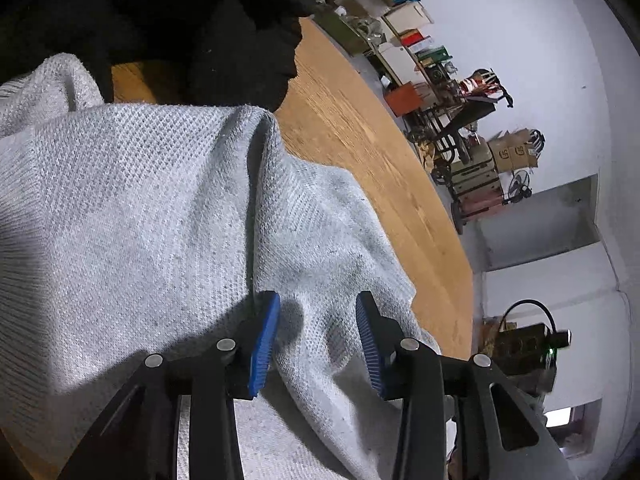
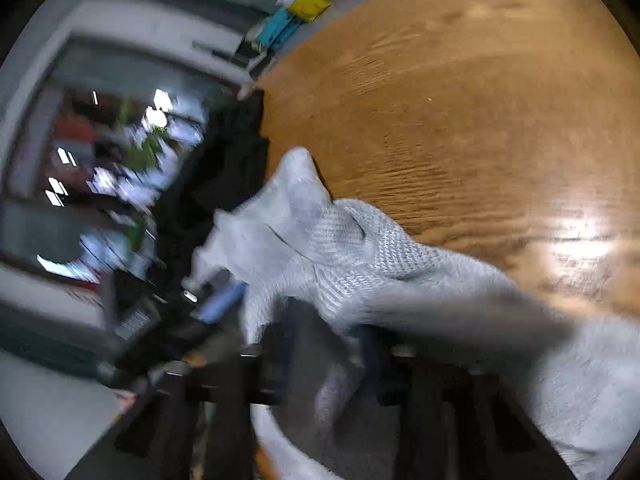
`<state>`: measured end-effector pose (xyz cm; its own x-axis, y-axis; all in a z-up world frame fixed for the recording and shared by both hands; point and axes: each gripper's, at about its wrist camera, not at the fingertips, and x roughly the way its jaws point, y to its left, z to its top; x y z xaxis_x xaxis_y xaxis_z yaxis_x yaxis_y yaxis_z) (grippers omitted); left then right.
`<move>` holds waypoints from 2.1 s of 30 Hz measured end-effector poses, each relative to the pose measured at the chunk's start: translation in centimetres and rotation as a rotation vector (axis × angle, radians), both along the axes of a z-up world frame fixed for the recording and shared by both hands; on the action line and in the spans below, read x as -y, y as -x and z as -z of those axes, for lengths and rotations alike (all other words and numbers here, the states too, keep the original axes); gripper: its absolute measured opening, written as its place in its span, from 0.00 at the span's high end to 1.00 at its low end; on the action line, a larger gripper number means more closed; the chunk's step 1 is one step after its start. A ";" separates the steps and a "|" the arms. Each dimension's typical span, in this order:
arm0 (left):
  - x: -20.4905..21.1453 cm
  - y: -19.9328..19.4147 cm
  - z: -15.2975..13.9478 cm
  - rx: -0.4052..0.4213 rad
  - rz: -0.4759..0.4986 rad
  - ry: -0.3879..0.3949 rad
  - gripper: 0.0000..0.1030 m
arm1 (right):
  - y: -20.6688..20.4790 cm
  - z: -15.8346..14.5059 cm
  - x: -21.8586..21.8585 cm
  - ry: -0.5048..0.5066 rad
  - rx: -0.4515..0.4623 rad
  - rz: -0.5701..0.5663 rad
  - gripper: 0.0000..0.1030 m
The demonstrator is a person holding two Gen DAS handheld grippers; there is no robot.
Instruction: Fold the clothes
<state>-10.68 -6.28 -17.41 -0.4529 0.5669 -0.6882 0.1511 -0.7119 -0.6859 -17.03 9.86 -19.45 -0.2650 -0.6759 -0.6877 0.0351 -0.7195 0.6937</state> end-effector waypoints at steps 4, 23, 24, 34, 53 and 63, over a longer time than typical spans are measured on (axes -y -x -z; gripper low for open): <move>-0.7 0.1 -0.7 0.022 0.012 0.187 0.88 | 0.2 -1.8 -0.1 -0.117 -0.058 -0.033 0.92; -1.5 2.6 -0.8 0.104 0.085 0.322 0.94 | -1.0 -2.5 -3.1 -0.141 0.063 -0.097 0.50; -1.6 2.4 -0.7 0.100 0.088 0.330 0.94 | -1.4 -1.6 -3.2 -0.111 0.089 -0.123 0.58; -1.4 3.0 -1.0 0.065 0.062 0.307 0.94 | 1.5 -6.5 -1.9 -0.389 -0.228 -0.068 0.94; 10.3 -7.5 -1.2 -0.002 -0.275 -0.010 0.44 | -9.4 -7.9 -7.0 -0.455 -0.374 0.112 0.31; 9.4 -10.7 -1.7 0.010 -0.214 -0.014 0.44 | -19.4 -2.3 -0.1 -0.424 -0.189 -0.020 0.32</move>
<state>0.01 -15.66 -15.74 -0.5571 0.4676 -0.6863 0.3052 -0.6533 -0.6929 2.41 9.98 -17.14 -0.4020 -0.3515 -0.8455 0.1493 -0.9362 0.3182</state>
